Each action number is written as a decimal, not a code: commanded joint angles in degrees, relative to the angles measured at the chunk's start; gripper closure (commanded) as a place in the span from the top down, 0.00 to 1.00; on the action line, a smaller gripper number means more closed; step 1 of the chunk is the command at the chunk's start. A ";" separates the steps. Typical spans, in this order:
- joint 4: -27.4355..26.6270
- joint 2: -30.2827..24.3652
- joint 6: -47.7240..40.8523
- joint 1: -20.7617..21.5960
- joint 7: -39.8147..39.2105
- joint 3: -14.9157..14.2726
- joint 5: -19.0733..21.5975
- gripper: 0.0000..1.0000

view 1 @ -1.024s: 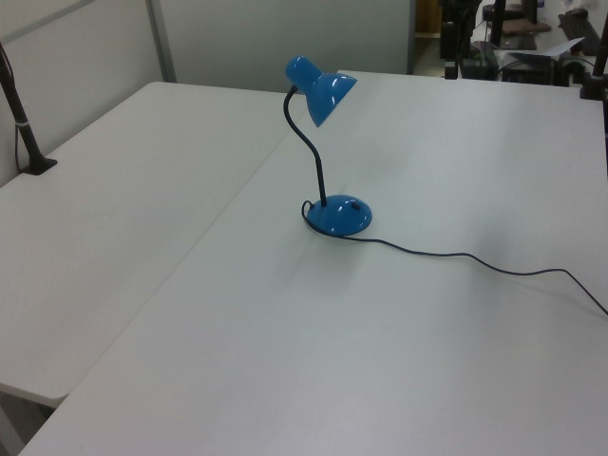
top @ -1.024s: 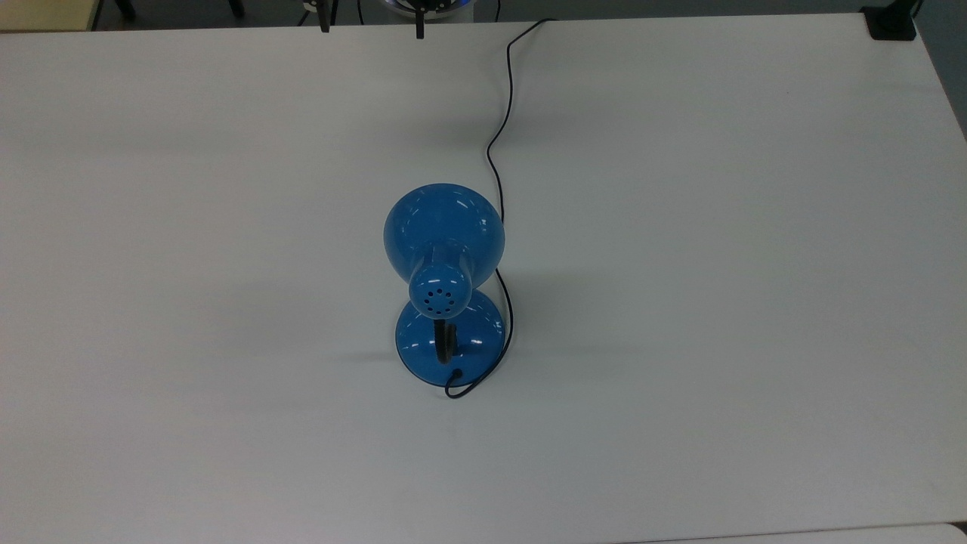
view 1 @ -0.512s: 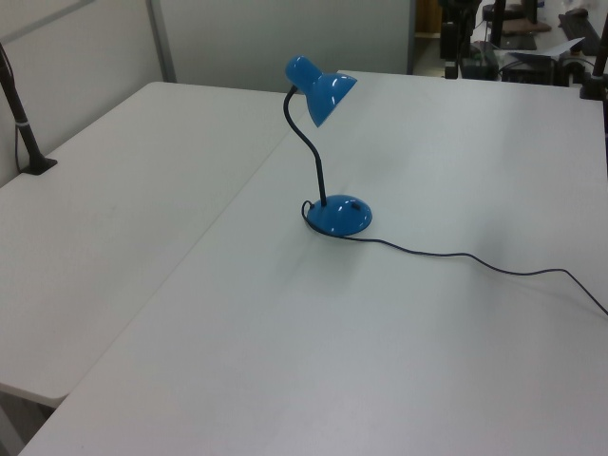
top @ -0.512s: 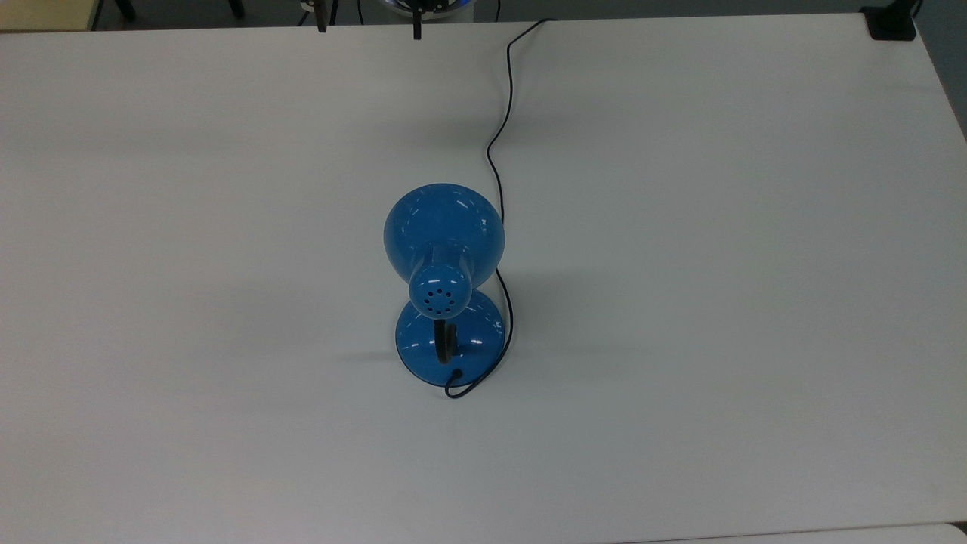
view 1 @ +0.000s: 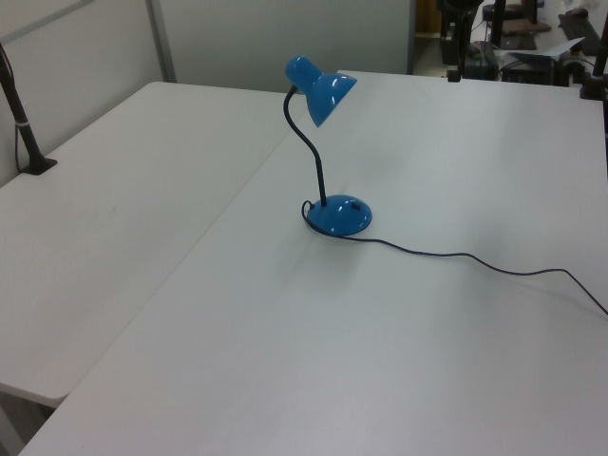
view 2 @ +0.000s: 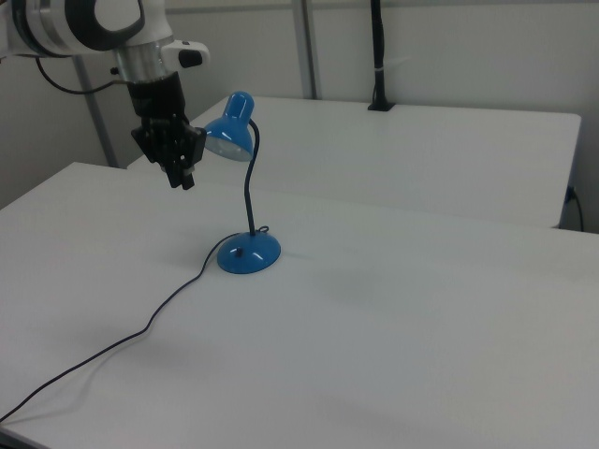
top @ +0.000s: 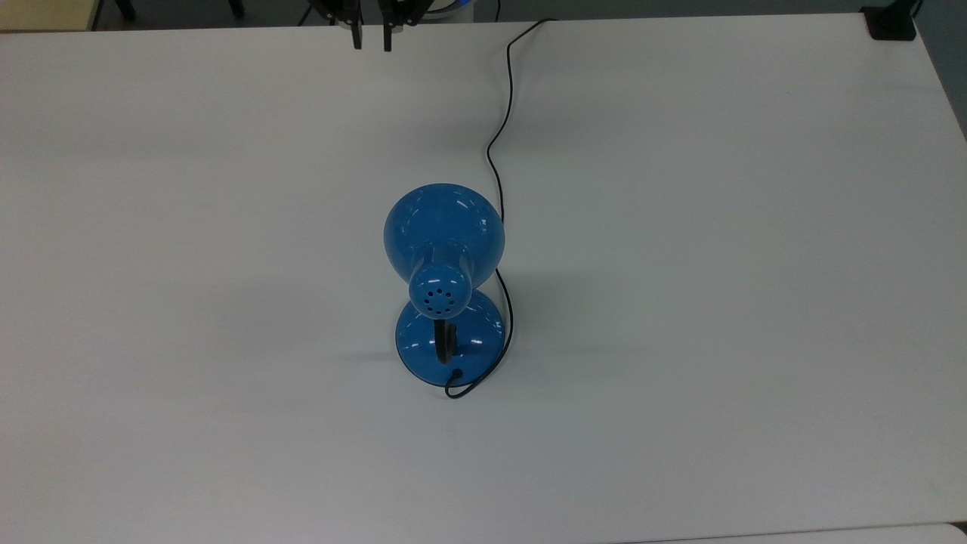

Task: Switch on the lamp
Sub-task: 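Move the gripper down toward the switch on the blue lamp base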

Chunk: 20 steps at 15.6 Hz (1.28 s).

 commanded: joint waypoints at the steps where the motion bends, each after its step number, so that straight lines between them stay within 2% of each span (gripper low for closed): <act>1: -0.50 0.11 1.16 1.14 -0.94 0.02 -0.75 0.17; 4: -2.60 0.19 5.02 1.32 -0.94 0.02 -0.75 0.15; 7: -6.99 0.11 12.13 1.41 -0.94 0.02 -0.75 0.00; 15: -19.56 1.16 33.22 3.08 -0.06 0.11 -0.75 0.00; 20: -20.63 5.98 44.47 3.87 1.26 0.11 -0.84 0.00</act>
